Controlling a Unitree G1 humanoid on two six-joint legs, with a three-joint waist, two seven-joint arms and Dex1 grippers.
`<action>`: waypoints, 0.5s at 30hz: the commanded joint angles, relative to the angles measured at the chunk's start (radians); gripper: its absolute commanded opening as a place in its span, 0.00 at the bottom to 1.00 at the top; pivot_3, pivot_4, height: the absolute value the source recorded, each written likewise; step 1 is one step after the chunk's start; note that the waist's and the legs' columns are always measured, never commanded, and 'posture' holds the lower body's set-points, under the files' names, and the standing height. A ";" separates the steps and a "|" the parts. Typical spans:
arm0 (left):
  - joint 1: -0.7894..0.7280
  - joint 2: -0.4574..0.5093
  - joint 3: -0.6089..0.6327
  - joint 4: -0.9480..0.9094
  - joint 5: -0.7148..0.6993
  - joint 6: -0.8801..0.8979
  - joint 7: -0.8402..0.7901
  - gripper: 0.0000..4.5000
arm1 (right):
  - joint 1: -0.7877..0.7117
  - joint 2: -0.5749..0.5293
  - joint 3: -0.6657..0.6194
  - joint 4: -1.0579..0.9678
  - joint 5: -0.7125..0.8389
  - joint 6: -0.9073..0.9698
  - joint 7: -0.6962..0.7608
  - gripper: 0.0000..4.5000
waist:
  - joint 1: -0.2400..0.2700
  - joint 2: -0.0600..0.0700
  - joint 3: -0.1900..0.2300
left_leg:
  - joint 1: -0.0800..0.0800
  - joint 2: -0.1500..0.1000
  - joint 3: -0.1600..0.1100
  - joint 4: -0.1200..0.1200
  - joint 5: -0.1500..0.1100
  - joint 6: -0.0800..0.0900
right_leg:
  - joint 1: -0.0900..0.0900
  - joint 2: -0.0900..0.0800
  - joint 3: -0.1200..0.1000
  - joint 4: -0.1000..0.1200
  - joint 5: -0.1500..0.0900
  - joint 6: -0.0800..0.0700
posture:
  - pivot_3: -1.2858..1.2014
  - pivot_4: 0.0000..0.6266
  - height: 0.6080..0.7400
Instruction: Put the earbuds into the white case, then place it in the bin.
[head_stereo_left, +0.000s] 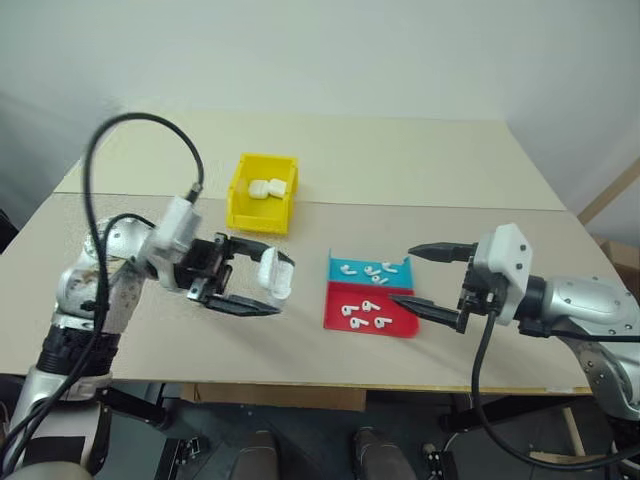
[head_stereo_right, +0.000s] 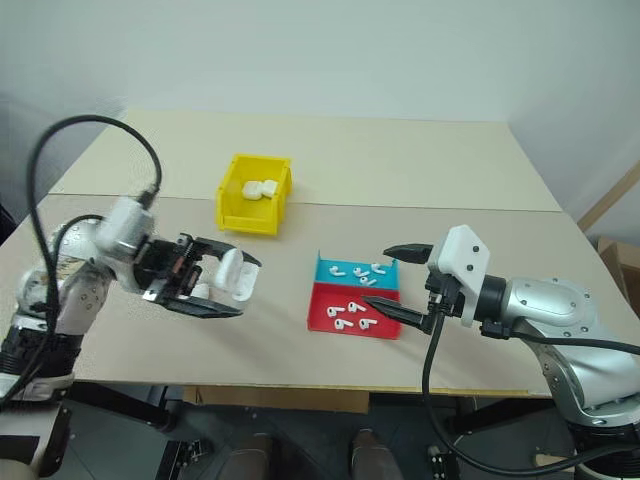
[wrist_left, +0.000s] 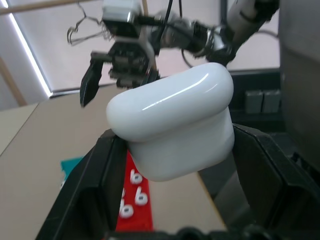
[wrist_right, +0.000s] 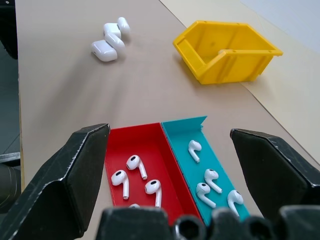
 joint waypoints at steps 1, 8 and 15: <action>-0.028 0.003 -0.052 0.040 0.177 -0.046 0.095 0.65 | -0.004 -0.002 -0.014 -0.028 0.009 0.004 -0.008 1.00 | 0.002 0.000 0.000 | 0.000 0.000 0.000 0.000 0.000 0.000 | 0.000 0.000 0.000 0.000 0.000 0.000 | 0.52 0.24 1.00; -0.281 0.100 -0.344 0.088 0.564 0.298 0.115 0.65 | 0.016 -0.003 0.004 -0.055 0.005 0.037 -0.035 1.00 | 0.004 -0.001 0.001 | -0.003 0.000 -0.001 0.000 0.000 0.000 | -0.002 0.000 -0.001 0.000 -0.002 0.003 | 0.52 0.24 1.00; -0.480 0.070 -0.538 0.129 0.668 0.761 0.042 0.65 | 0.056 0.019 0.027 -0.098 -0.001 0.047 -0.081 1.00 | -0.005 0.000 0.001 | -0.005 0.000 -0.001 0.000 0.000 0.000 | -0.004 0.001 0.000 0.001 -0.004 0.007 | 0.52 0.24 1.00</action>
